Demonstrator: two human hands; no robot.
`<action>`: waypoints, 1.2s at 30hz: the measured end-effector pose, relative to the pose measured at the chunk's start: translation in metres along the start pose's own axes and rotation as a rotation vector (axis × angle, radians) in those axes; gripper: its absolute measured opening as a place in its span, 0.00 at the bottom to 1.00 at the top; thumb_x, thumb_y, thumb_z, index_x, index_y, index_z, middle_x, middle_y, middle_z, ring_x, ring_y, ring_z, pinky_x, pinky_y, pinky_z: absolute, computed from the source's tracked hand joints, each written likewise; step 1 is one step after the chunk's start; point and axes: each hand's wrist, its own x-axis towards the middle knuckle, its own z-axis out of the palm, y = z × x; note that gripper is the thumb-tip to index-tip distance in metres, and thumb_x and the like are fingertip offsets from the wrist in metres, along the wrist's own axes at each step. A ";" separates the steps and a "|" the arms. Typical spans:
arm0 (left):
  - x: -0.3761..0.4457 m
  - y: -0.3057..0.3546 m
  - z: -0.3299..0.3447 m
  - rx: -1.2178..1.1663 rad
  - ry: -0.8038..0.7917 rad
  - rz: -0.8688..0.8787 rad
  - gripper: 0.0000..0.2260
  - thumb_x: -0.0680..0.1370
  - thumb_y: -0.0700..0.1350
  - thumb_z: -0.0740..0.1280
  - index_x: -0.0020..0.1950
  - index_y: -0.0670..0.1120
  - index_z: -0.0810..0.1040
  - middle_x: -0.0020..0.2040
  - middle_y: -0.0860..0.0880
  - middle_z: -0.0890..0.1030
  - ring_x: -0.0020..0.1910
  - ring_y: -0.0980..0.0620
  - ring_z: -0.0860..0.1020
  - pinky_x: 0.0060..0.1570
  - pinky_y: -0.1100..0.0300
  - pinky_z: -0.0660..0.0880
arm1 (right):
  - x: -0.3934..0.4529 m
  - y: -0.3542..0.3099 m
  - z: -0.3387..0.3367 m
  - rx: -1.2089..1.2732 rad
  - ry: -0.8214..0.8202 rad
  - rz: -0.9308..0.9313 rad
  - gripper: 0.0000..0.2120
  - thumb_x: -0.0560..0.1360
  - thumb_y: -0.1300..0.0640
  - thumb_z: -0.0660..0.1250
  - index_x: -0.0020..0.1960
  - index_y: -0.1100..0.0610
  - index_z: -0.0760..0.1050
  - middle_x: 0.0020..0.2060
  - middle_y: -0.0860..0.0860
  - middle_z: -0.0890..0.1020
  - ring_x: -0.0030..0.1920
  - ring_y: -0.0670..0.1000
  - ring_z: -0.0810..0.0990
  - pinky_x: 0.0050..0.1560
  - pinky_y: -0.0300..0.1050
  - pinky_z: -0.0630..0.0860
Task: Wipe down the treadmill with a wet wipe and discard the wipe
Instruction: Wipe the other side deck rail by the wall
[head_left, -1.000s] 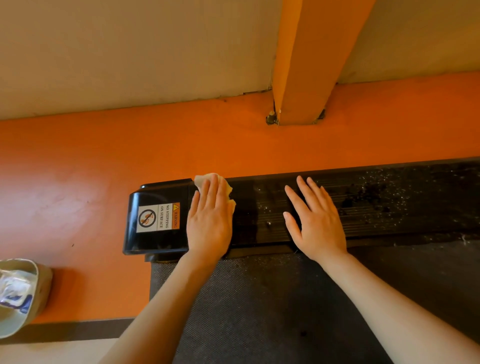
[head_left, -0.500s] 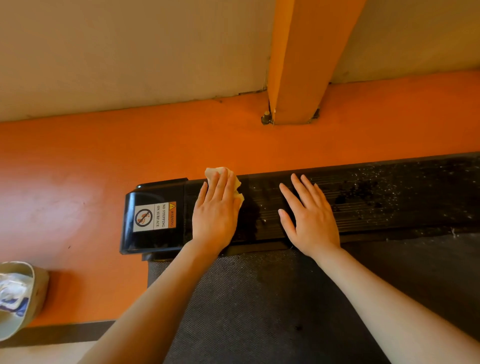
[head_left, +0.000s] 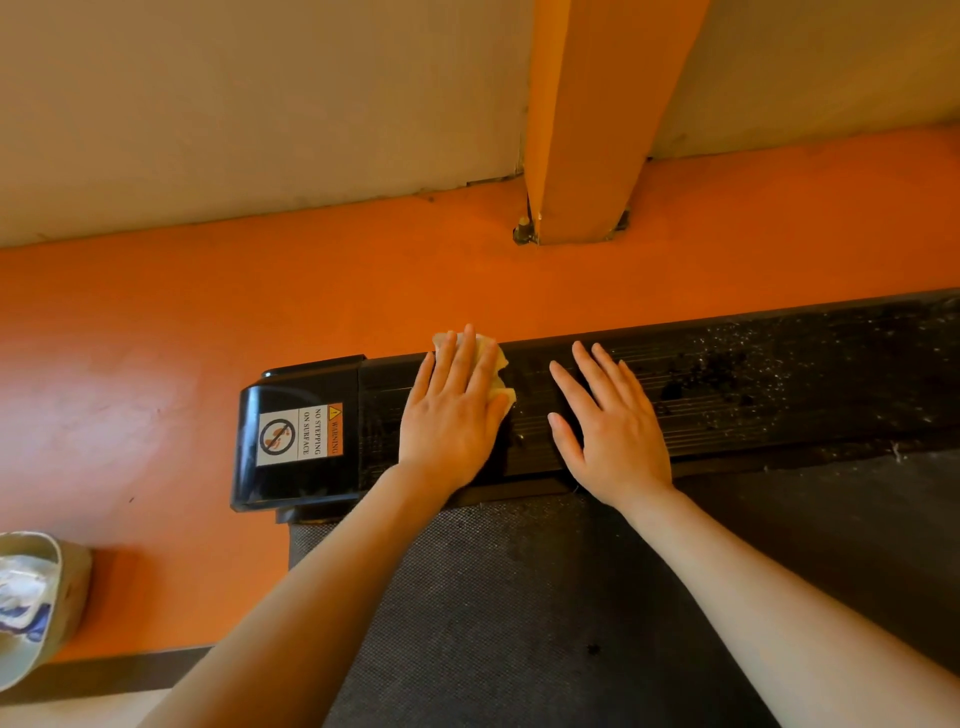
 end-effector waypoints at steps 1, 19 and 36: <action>-0.001 0.002 0.000 0.003 0.006 0.004 0.27 0.84 0.58 0.46 0.80 0.50 0.48 0.80 0.46 0.45 0.78 0.48 0.40 0.75 0.53 0.37 | 0.000 0.000 0.000 0.003 -0.002 0.000 0.26 0.82 0.43 0.51 0.76 0.53 0.65 0.77 0.56 0.63 0.78 0.56 0.57 0.76 0.55 0.57; -0.026 0.034 0.008 -0.079 0.045 -0.002 0.25 0.85 0.49 0.52 0.80 0.46 0.51 0.80 0.47 0.48 0.78 0.50 0.43 0.77 0.54 0.44 | -0.018 0.014 -0.031 0.013 -0.184 -0.016 0.27 0.83 0.44 0.54 0.80 0.48 0.52 0.80 0.52 0.48 0.80 0.53 0.43 0.76 0.48 0.40; -0.045 0.044 0.014 -0.025 0.087 0.057 0.24 0.84 0.50 0.50 0.79 0.42 0.59 0.78 0.43 0.58 0.77 0.47 0.52 0.74 0.51 0.49 | -0.014 0.039 -0.024 -0.054 -0.107 0.010 0.31 0.79 0.37 0.43 0.79 0.48 0.59 0.79 0.56 0.57 0.79 0.57 0.52 0.77 0.57 0.50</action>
